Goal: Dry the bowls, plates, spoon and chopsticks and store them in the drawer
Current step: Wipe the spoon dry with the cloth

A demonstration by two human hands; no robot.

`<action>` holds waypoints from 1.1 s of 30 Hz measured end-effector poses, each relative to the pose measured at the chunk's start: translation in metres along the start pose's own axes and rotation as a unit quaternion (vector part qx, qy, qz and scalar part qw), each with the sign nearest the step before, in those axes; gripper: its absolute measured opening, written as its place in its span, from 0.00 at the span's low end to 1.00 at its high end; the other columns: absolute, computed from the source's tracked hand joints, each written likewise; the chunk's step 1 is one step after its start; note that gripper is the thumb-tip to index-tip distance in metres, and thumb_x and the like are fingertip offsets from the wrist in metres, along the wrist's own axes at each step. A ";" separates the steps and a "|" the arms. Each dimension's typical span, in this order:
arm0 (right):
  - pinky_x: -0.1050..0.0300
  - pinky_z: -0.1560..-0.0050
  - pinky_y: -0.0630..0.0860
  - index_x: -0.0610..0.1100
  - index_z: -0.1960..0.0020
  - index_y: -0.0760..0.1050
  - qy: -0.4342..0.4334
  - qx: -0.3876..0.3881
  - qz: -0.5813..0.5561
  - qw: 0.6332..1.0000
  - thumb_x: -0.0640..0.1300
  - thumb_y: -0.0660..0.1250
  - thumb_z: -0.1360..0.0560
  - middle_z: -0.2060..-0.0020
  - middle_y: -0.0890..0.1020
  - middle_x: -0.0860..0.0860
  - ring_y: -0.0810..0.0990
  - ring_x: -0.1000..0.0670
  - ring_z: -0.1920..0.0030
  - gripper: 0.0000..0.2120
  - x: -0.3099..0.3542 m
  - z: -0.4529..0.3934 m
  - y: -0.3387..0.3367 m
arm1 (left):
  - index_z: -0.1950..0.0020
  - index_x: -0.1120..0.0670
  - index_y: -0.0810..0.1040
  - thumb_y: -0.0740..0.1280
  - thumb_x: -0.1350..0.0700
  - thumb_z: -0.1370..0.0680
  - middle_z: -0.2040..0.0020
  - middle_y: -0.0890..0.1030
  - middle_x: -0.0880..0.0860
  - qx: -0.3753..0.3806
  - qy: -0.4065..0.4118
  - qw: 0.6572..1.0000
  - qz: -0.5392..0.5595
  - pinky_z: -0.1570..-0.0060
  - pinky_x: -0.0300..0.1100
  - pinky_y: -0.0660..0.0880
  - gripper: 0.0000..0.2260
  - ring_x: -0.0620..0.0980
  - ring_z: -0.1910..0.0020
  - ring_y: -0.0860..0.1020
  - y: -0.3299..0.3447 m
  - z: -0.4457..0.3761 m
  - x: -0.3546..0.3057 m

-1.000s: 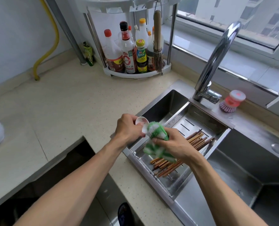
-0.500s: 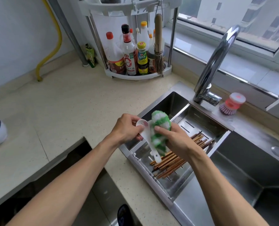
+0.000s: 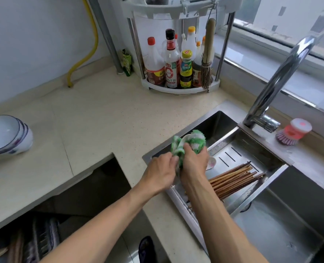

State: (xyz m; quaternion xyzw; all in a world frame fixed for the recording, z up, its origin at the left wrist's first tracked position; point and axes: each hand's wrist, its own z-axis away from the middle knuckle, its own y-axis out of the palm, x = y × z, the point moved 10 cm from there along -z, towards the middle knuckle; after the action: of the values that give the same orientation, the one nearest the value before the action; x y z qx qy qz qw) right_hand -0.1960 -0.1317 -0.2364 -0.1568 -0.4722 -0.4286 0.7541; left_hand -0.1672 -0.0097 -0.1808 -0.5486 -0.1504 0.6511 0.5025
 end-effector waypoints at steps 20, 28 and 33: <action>0.63 0.65 0.72 0.55 0.51 0.73 -0.331 0.472 0.518 0.632 0.41 0.70 0.23 0.63 0.80 0.56 0.78 0.60 0.66 0.09 -0.022 0.170 0.141 | 0.59 0.55 0.79 0.60 0.50 0.16 0.68 0.75 0.48 -0.016 0.014 0.996 -0.083 0.63 0.46 0.70 0.16 0.49 0.67 0.74 -0.123 0.124 0.135; 0.60 0.59 0.78 0.46 0.48 0.77 -0.184 0.488 0.412 0.748 0.35 0.66 0.21 0.60 0.83 0.53 0.83 0.52 0.59 0.07 -0.128 0.292 0.174 | 0.63 0.51 0.80 0.62 0.52 0.18 0.68 0.76 0.51 -0.060 -0.107 0.992 0.005 0.63 0.47 0.69 0.15 0.52 0.67 0.74 -0.154 0.251 0.270; 0.60 0.53 0.72 0.47 0.29 0.71 -0.371 0.616 0.550 0.424 0.40 0.68 0.23 0.46 0.82 0.48 0.81 0.47 0.49 0.23 -0.194 0.434 0.223 | 0.62 0.52 0.75 0.61 0.52 0.17 0.65 0.76 0.51 -0.040 -0.110 0.988 -0.100 0.61 0.46 0.69 0.15 0.53 0.63 0.76 -0.180 0.335 0.334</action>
State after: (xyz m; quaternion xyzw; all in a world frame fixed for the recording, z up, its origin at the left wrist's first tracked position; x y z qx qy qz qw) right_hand -0.3063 0.3732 -0.1438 -0.0208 -0.6581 0.5821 0.4771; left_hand -0.3330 0.4642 -0.1164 -0.4761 -0.2848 0.6473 0.5228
